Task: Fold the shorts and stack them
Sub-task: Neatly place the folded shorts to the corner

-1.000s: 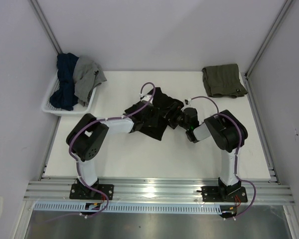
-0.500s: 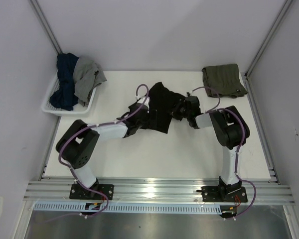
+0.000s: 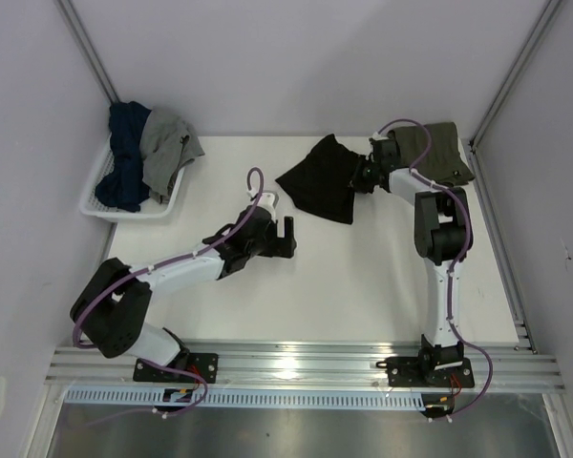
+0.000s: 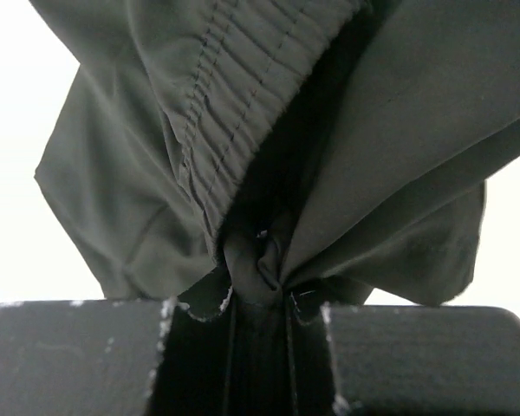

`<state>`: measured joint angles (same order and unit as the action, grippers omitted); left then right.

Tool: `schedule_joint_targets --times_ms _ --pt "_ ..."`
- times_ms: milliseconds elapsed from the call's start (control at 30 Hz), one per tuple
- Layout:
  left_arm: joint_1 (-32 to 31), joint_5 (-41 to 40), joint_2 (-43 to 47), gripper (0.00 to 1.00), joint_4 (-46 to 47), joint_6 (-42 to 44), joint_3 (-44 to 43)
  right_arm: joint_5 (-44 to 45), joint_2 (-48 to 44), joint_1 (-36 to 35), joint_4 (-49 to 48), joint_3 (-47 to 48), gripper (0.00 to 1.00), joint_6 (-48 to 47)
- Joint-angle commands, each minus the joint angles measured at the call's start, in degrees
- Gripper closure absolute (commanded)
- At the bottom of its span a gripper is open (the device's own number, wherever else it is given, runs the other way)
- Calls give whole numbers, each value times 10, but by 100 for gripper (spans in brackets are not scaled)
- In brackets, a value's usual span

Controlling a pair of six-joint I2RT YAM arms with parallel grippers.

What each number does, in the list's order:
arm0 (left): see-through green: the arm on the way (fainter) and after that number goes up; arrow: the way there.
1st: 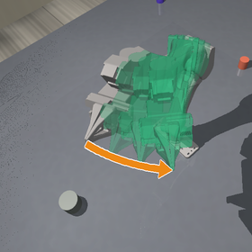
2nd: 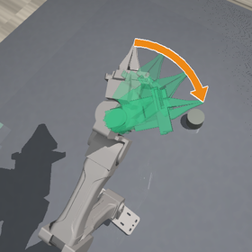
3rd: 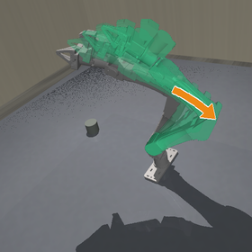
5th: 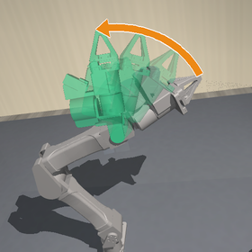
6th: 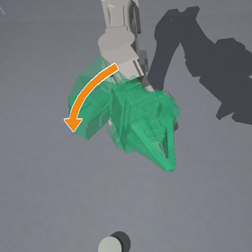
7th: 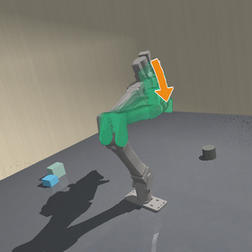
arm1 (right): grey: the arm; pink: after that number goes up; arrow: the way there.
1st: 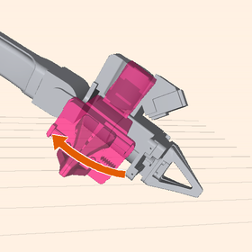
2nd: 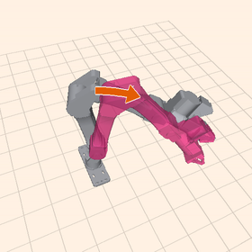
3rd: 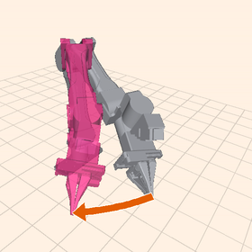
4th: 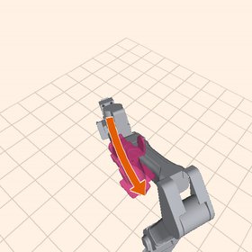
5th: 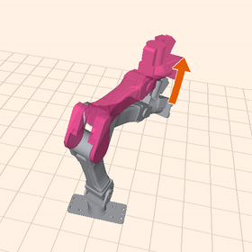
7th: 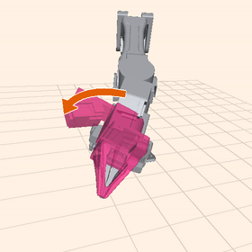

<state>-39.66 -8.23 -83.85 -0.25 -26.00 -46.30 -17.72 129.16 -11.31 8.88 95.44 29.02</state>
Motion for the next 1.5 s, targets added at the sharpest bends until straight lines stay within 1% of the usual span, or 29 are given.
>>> schedule_joint_targets --times_ms 0,67,133,200,233,267,367,533,600,767,900,1000,1033,1100,1300,1467 --pt "-6 3 27 1 -12 -7 15 -41 43 11 88 61 100 -61" --pt "-6 1 31 1 -16 -6 20 -64 53 25 76 70 100 -49" --pt "-6 -1 33 1 -17 -6 22 -69 54 32 66 68 100 -30" --pt "-6 0 32 1 -18 -6 24 -65 58 38 72 84 100 -32" --pt "-6 0 31 1 -17 -7 24 -59 63 37 84 98 100 -45" --pt "-6 1 30 1 -16 -7 24 -58 70 37 114 134 100 -52" --pt "-7 3 28 1 -15 -7 24 -43 94 38 164 180 100 -74" --pt "-9 4 25 1 -17 -5 18 -1 91 44 163 201 100 -99" --pt "-11 5 20 1 -19 -4 15 -7 96 50 170 221 100 -112" --pt "-13 3 21 1 -20 -2 13 -31 125 75 202 315 100 -156" --pt "-13 -1 21 1 -20 0 18 -58 123 93 190 342 100 -190" --pt "-13 1 19 1 -24 0 17 -84 133 108 174 367 100 -179" --pt "-13 1 20 1 -26 1 16 -102 140 127 178 381 100 -162" --pt "-13 -1 22 0 -27 2 16 -128 159 142 176 411 100 -148" --pt "-13 2 13 1 -27 1 10 -145 158 153 100 404 100 -100" --pt "-14 1 14 1 -24 -2 16 -169 171 164 73 424 100 -42"
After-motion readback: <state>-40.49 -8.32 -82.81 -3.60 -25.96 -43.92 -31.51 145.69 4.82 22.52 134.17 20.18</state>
